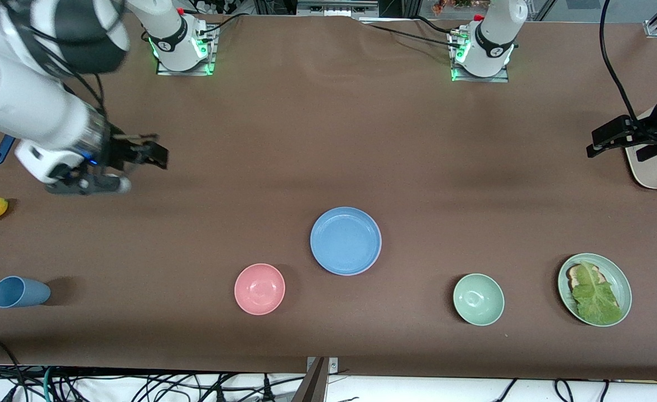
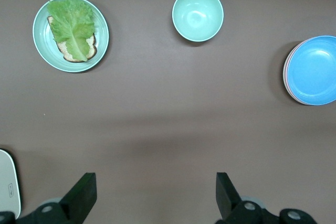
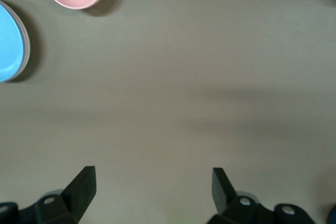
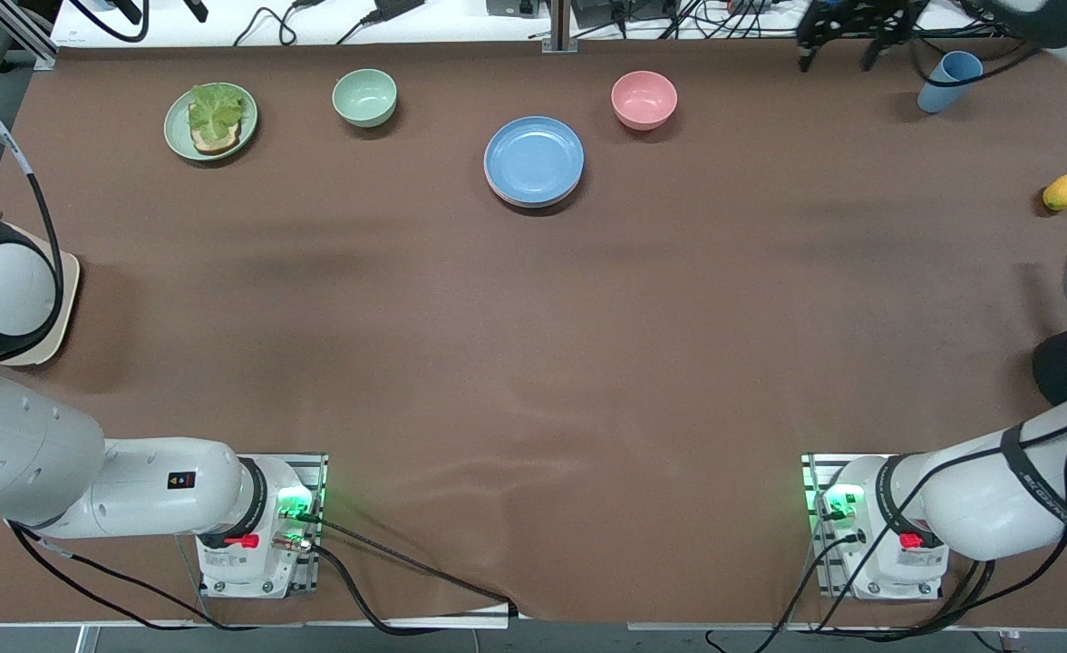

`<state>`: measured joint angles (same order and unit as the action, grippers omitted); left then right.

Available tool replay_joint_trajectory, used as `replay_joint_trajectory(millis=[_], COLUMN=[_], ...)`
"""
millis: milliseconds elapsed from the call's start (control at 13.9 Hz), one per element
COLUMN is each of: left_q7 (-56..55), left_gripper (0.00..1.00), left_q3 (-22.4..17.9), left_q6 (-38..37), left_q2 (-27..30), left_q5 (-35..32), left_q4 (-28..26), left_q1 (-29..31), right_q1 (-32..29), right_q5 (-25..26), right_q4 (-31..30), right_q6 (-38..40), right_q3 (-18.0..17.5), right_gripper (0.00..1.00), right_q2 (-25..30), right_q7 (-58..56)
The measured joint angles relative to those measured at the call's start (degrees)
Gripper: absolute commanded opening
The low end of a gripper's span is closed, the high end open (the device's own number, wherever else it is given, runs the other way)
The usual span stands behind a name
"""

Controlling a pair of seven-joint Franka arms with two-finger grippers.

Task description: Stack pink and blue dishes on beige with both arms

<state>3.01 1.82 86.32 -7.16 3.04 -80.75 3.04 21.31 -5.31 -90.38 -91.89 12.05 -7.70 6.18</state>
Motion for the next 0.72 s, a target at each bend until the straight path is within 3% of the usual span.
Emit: replay_joint_trajectory(millis=[288,504,719], left_q7=[0.0,0.0,0.0], left_gripper=[1.00,1.00,1.00], left_q3=[0.0,0.0,0.0], left_q6=[0.0,0.0,0.0], left_q2=[0.0,0.0,0.0], left_q5=[0.0,0.0,0.0], left_q4=[0.0,0.0,0.0], left_q1=[0.0,0.0,0.0], right_q1=[-5.8,-8.2,-8.6], right_q5=[3.9,5.1,5.1], right_q4=[-3.5,-3.9,-3.9], right_q6=[4.5,5.5,5.7], right_q3=[-2.8,-6.5,-6.8], right_gripper=[0.99,0.99,1.00], right_q2=[8.2,9.7,9.7], right_q7=[-4.7,-4.6,-4.6])
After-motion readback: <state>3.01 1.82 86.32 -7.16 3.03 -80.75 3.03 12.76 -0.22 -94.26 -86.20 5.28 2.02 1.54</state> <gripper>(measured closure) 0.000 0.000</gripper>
